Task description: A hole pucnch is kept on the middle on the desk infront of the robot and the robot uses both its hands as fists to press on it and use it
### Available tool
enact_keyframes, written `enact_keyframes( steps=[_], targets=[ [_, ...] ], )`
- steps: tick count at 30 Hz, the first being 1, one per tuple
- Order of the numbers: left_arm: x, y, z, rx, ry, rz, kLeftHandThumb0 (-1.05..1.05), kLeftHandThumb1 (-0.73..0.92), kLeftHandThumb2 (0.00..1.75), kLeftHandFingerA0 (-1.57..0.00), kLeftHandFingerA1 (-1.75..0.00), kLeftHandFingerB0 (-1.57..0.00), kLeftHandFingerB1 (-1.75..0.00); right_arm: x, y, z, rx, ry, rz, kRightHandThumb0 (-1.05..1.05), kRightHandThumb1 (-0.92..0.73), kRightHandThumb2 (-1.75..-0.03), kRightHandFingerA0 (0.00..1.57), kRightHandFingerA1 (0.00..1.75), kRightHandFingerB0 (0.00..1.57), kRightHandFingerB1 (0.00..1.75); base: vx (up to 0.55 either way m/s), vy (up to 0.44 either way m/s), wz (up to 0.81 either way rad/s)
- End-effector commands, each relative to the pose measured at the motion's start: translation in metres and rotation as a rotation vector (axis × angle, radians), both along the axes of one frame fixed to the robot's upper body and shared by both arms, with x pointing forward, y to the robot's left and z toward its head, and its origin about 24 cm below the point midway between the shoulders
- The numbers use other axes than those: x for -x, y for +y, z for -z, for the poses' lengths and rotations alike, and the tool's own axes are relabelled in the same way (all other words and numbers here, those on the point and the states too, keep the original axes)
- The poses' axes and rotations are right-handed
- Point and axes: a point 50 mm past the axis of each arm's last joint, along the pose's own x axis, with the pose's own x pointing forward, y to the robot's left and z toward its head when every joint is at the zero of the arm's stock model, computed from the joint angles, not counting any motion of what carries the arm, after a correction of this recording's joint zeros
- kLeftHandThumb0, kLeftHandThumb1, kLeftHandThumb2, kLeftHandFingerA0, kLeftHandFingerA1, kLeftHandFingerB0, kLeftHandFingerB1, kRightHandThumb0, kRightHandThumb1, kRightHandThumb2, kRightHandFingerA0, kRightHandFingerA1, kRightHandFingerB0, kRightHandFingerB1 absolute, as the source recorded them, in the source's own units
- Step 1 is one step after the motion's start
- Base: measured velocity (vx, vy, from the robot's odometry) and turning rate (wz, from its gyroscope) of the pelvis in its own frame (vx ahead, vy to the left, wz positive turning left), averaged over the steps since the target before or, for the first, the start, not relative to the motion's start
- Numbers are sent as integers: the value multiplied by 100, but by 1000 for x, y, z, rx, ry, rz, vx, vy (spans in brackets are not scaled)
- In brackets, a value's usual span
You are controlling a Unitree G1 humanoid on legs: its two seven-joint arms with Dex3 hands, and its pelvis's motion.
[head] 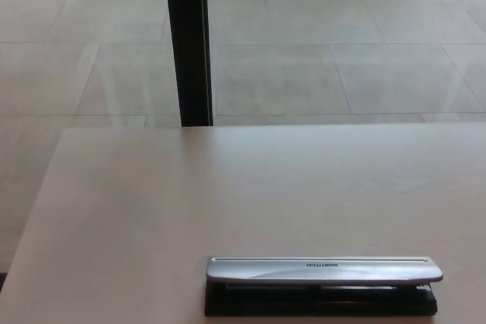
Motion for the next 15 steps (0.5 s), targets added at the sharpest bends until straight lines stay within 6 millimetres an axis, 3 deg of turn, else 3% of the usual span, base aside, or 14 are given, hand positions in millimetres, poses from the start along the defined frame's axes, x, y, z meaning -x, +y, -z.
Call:
enact_keyframes(
  steps=[1,2,3,4,5,6,8,9,10,11,12,13,14,15],
  targets=[
    [2,11,-9,8,-79,-58,-45,35,62,-95,-107,-81,-76,-1,-28,-22,147,-188,194,-52,-69,-65,65,48,36,34,0,0,0],
    [2,11,-9,9,-97,-78,-42,32,65,-94,-102,-78,-76,-1,-31,-24,141,-221,235,-57,-63,-86,52,54,20,41,0,0,0],
    [2,12,-9,15,-116,-108,-39,30,64,-95,-100,-80,-77,-1,-35,-26,136,-255,294,-51,-74,-62,57,42,21,28,0,0,0],
    [2,13,-11,9,-115,-104,-42,33,63,-99,-103,-80,-75,-2,-38,-28,121,-301,368,-50,-76,-63,44,37,16,26,0,0,0],
    [1,14,-14,4,-139,-98,-44,34,66,-99,-100,-81,-76,-6,-44,-31,73,-400,475,-57,-61,-82,29,45,7,35,0,0,0],
    [0,15,-15,14,-192,-132,-38,33,69,-83,-85,-69,-75,-9,-47,-34,79,-425,490,-57,-62,-86,35,50,6,28,0,0,0],
    [-2,19,-13,-11,-220,-215,-40,36,69,-86,-77,-69,-71,-16,-51,-38,77,-485,540,-57,-61,-89,36,55,4,27,0,0,0],
    [-7,22,-14,-42,-276,-288,-47,33,94,-82,-84,-59,-75,-24,-57,-45,95,-530,548,-55,-75,-65,40,46,8,20,0,0,0],
    [-12,26,-17,-79,-329,-360,-48,43,76,-88,-79,-70,-76,-31,-62,-52,115,-554,537,-62,-63,-92,27,51,1,24,0,0,0],
    [-19,30,-21,-90,-396,-407,-51,39,97,-82,-82,-62,-76,-39,-67,-59,126,-587,517,-64,-65,-92,30,52,0,17,0,0,0],
    [-19,31,-21,-90,-397,-408,-51,39,97,-82,-82,-62,-76,-38,-67,-59,125,-587,519,-64,-65,-92,30,52,0,17,0,0,0],
    [-26,33,-27,-120,-448,-403,-53,49,78,-88,-80,-65,-76,-48,-65,-66,135,-680,531,-56,-77,-63,36,44,0,21,0,0,0],
    [-34,36,-35,-128,-514,-390,-51,50,82,-88,-85,-66,-76,-57,-68,-74,132,-745,520,-51,-76,-66,42,59,1,16,0,0,0],
    [-48,45,-46,-153,-606,-396,-56,50,81,-88,-79,-61,-72,-75,-74,-89,154,-816,517,-46,-76,-62,42,39,4,23,0,0,0]
  ],
)
